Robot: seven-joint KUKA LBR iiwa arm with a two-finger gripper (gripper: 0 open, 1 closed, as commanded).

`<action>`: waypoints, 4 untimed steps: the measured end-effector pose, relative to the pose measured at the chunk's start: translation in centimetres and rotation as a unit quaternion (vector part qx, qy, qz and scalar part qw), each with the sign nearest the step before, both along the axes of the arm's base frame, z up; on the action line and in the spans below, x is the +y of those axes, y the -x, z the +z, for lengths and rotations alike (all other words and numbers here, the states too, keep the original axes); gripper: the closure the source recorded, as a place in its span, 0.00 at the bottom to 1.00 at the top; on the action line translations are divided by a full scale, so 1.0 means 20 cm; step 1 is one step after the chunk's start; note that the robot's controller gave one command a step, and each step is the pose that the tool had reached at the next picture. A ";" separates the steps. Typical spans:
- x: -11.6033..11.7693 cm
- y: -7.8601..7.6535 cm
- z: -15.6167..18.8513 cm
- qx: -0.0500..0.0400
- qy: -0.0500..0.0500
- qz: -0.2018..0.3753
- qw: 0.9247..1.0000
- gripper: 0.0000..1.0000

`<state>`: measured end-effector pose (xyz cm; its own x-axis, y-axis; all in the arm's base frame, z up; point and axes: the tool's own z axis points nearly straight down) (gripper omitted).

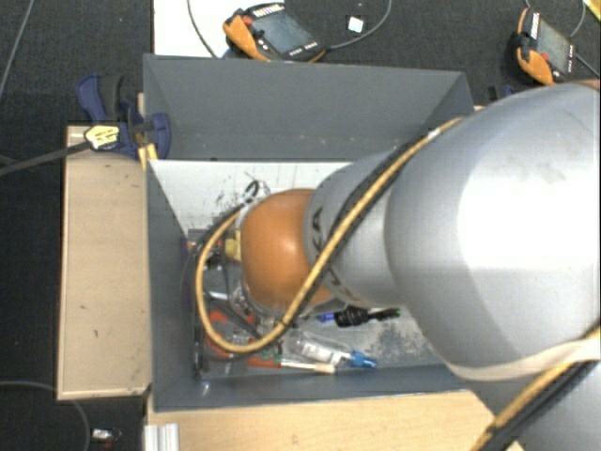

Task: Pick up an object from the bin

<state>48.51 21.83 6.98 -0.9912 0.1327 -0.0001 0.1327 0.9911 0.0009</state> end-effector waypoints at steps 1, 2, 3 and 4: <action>0.03 0.02 0.00 0.001 0.000 -0.143 0.990 1.00; 0.03 0.02 0.00 0.001 0.000 -0.144 0.990 1.00; 0.02 0.03 0.09 0.005 0.003 -0.144 0.990 1.00; 0.03 0.03 0.32 0.003 0.002 -0.142 0.990 1.00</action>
Offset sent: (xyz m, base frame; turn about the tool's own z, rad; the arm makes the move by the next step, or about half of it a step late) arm 0.0000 0.0000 0.0000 0.0000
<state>48.00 22.38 13.40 -0.9141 0.4054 0.0047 0.4054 0.9141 -0.0037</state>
